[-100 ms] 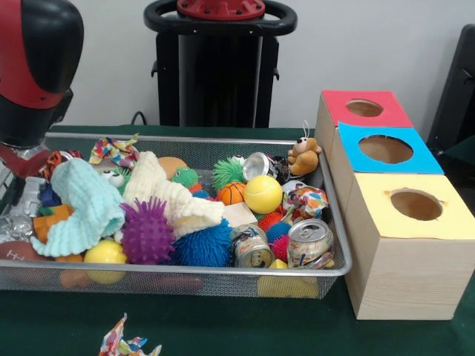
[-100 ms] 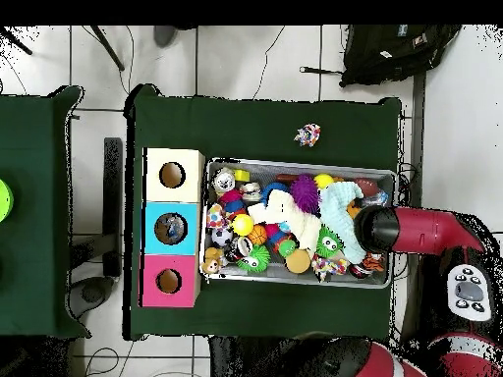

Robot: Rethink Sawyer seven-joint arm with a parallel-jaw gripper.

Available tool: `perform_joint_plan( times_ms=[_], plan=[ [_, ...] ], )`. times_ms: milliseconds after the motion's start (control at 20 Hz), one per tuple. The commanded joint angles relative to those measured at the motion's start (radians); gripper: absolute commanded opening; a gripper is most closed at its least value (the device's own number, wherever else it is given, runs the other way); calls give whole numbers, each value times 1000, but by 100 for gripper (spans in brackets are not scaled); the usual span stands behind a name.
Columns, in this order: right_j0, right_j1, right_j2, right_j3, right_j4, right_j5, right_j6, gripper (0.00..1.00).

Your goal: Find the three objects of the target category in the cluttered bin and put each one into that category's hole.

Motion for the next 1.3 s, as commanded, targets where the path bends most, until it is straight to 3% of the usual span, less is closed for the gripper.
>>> perform_joint_plan(
  times_ms=[50, 450, 850, 1300],
  plan=[
    [-1, 42, -27, 20, 35, -84, 214, 100],
    [-23, 59, 1, 30, 110, -107, 200, 100],
    [-30, 15, 44, 95, 205, -114, 192, 100],
    [-38, -31, 64, 137, 271, -66, 111, 100]
  ],
)
